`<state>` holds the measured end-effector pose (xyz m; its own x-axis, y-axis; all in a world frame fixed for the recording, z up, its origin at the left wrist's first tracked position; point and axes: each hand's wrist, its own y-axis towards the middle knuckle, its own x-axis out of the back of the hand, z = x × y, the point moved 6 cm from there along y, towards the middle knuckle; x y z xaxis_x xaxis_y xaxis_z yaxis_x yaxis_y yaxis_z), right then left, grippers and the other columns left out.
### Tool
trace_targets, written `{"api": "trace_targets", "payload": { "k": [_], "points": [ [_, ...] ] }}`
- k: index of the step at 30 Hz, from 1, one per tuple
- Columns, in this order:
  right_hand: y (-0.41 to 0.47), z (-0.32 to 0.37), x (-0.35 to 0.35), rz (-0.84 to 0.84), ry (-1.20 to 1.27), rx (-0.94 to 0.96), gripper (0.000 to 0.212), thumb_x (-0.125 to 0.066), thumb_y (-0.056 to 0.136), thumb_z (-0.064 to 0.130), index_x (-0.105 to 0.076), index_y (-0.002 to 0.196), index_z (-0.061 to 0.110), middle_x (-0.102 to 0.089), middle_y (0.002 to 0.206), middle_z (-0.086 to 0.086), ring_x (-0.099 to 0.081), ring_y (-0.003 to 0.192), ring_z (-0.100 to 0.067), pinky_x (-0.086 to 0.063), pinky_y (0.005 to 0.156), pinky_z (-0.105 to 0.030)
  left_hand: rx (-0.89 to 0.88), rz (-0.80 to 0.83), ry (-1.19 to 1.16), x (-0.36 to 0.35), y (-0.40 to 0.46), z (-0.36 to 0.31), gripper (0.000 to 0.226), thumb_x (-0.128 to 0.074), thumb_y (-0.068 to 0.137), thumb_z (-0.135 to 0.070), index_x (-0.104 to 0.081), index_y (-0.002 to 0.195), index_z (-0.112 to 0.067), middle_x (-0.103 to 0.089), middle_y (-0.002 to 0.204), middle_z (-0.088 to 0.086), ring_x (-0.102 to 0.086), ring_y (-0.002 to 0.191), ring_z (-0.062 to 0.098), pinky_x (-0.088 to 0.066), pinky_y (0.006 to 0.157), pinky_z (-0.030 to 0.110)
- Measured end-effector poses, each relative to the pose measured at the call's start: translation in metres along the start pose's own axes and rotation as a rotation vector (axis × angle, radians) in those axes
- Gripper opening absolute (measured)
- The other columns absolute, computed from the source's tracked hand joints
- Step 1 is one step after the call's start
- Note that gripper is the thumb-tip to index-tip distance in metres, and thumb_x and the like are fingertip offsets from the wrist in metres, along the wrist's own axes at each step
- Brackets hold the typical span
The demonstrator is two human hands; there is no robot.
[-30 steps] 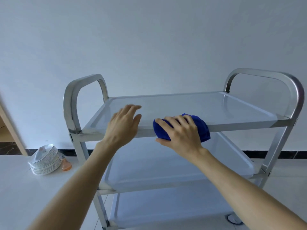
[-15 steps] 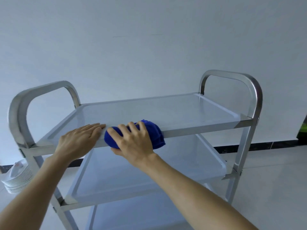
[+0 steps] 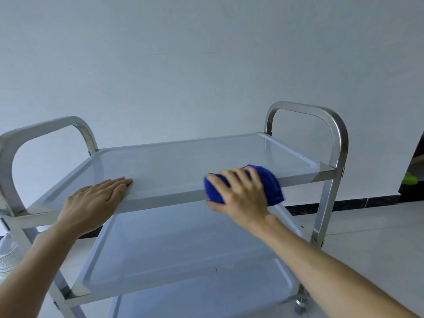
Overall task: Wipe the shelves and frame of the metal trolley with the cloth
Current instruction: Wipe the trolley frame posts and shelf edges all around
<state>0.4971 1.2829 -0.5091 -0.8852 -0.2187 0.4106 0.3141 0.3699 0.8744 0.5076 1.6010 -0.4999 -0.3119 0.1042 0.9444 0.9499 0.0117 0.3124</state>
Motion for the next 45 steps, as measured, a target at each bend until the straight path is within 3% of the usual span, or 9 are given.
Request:
{"api": "trace_targets", "payload": {
  "k": [5, 8, 15, 20, 24, 30, 36, 41, 45],
  "points": [
    [0.036, 0.105, -0.017, 0.085, 0.035, 0.036, 0.048, -0.071, 0.077, 0.053, -0.066, 0.115, 0.024, -0.068, 0.094, -0.001, -0.062, 0.082, -0.026, -0.048, 0.085, -0.045, 0.010, 0.003, 0.028, 0.001, -0.004, 0.002, 0.049, -0.011, 0.103, -0.046, -0.034, 0.146, -0.051, -0.031, 0.153, -0.031, -0.033, 0.143, 0.007, -0.033, 0.109, 0.035],
    [0.042, 0.119, -0.017, 0.084, 0.063, 0.099, 0.048, -0.069, 0.082, 0.051, -0.064, 0.122, 0.024, -0.068, 0.099, -0.001, -0.062, 0.084, -0.026, -0.048, 0.083, -0.044, 0.030, 0.009, 0.019, 0.004, -0.006, 0.005, 0.049, -0.010, 0.103, -0.046, -0.032, 0.146, -0.053, -0.031, 0.153, -0.031, -0.034, 0.142, 0.008, -0.036, 0.106, 0.037],
    [0.004, 0.002, -0.002, 0.002, 0.078, 0.103, 0.046, -0.069, 0.078, 0.046, -0.069, 0.120, 0.027, -0.070, 0.103, 0.003, -0.064, 0.084, -0.028, -0.051, 0.078, -0.043, 0.023, 0.007, -0.008, 0.006, -0.008, 0.006, 0.048, -0.010, 0.102, -0.051, -0.034, 0.143, -0.057, -0.033, 0.151, -0.034, -0.036, 0.141, 0.007, -0.038, 0.103, 0.037],
    [-0.027, -0.080, 0.007, 0.033, -0.010, -0.006, 0.043, -0.070, 0.080, 0.044, -0.069, 0.118, 0.024, -0.070, 0.103, 0.005, -0.065, 0.088, -0.028, -0.048, 0.086, -0.047, 0.016, 0.128, 0.011, 0.010, 0.016, -0.009, 0.040, -0.027, 0.105, -0.040, -0.047, 0.140, -0.038, -0.045, 0.150, -0.008, -0.045, 0.132, 0.020, -0.033, 0.108, 0.043],
    [-0.023, -0.074, 0.008, 0.067, -0.028, -0.050, 0.043, -0.072, 0.077, 0.044, -0.070, 0.114, 0.024, -0.070, 0.103, 0.005, -0.065, 0.089, -0.028, -0.047, 0.086, -0.049, -0.160, 0.042, -0.077, 0.016, 0.036, -0.087, 0.040, -0.042, 0.101, -0.045, -0.050, 0.138, -0.031, -0.046, 0.149, 0.001, -0.047, 0.130, 0.027, -0.033, 0.109, 0.045],
    [-0.015, -0.053, 0.012, 0.062, -0.011, -0.065, 0.038, -0.069, 0.078, 0.044, -0.072, 0.111, 0.025, -0.071, 0.101, 0.005, -0.064, 0.086, -0.028, -0.048, 0.082, -0.046, -0.274, 0.055, -0.217, -0.016, 0.046, -0.183, 0.046, -0.030, 0.102, -0.052, -0.042, 0.144, -0.037, -0.039, 0.154, -0.011, -0.037, 0.139, 0.019, -0.026, 0.114, 0.041],
    [0.001, -0.001, -0.002, 0.084, 0.007, -0.030, 0.037, -0.061, 0.086, 0.045, -0.067, 0.116, 0.025, -0.068, 0.103, 0.003, -0.062, 0.089, -0.027, -0.044, 0.083, -0.047, -0.177, 0.237, -0.091, -0.039, 0.054, -0.147, 0.052, -0.013, 0.103, -0.052, -0.007, 0.154, -0.048, -0.014, 0.163, -0.021, -0.008, 0.153, 0.015, -0.010, 0.122, 0.043],
    [0.006, 0.013, 0.001, 0.042, 0.048, 0.102, 0.035, -0.059, 0.089, 0.039, -0.067, 0.121, 0.025, -0.068, 0.102, 0.002, -0.061, 0.085, -0.026, -0.045, 0.078, -0.043, -0.136, 0.248, 0.014, -0.032, 0.049, -0.111, 0.052, -0.009, 0.102, -0.051, 0.001, 0.153, -0.050, -0.010, 0.163, -0.020, -0.008, 0.153, 0.016, -0.012, 0.122, 0.043],
    [-0.009, -0.028, 0.012, 0.063, 0.043, 0.080, 0.038, -0.063, 0.083, 0.038, -0.069, 0.118, 0.026, -0.069, 0.104, 0.004, -0.064, 0.085, -0.026, -0.048, 0.078, -0.043, -0.135, 0.261, 0.021, -0.031, 0.048, -0.089, 0.054, -0.003, 0.097, -0.057, 0.002, 0.151, -0.054, -0.005, 0.164, -0.020, -0.005, 0.153, 0.015, -0.007, 0.123, 0.043]
  ]
}}
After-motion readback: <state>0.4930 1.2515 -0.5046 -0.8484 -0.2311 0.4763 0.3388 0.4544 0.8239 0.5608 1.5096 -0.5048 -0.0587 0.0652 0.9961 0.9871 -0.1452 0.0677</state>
